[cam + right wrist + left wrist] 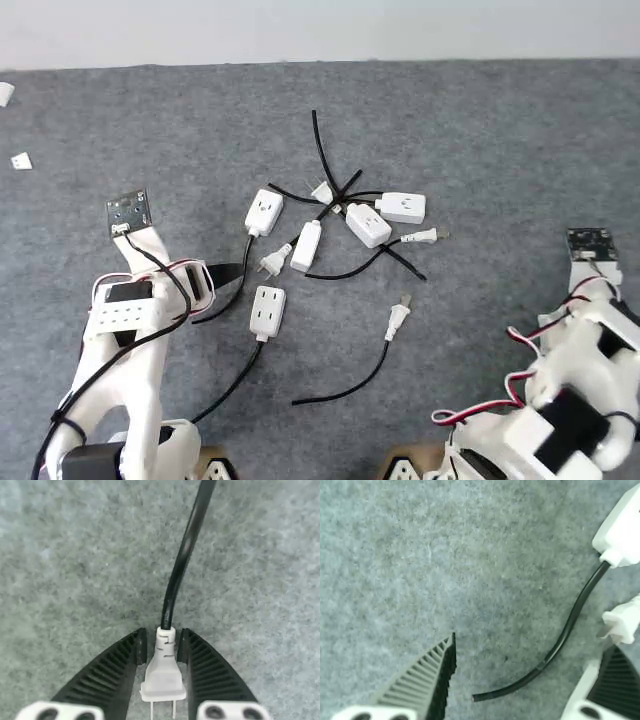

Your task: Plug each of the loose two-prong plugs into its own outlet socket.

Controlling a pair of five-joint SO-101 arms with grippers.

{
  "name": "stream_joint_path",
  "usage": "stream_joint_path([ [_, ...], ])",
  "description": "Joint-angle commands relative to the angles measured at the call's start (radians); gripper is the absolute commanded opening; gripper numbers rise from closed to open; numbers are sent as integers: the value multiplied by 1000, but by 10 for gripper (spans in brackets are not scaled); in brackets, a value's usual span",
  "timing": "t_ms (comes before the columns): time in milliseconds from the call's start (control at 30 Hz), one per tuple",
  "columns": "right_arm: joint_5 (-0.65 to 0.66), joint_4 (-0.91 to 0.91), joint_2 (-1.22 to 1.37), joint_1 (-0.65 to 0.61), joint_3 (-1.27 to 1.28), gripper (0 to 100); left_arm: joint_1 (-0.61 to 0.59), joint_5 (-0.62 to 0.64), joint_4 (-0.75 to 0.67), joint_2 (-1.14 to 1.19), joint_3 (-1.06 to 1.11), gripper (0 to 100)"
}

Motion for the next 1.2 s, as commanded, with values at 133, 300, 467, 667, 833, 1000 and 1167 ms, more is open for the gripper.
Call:
stream_joint_path([
  [133, 66, -2, -4, -5, -54, 107, -5, -12, -28, -5, -8, 415],
  [300, 112, -2, 2, -5, -54, 106, -5, -12, -28, -5, -8, 415],
  [467, 115, -2, 2, -5, -54, 101, -5, -12, -28, -5, -8, 415],
  [667, 135, -2, 2, -8, -54, 9, -5, -12, -28, -5, -8, 415],
  [833, 141, 4, 2, -5, -54, 9, -5, -12, -28, -5, -8, 415],
  [1000, 135, 12, -8, -7, -54, 9, -3, -12, -28, -5, -8, 415],
  [1167, 72, 171, -81, -31, -123, 8, -2, -11, -21, -3, -15, 415],
])
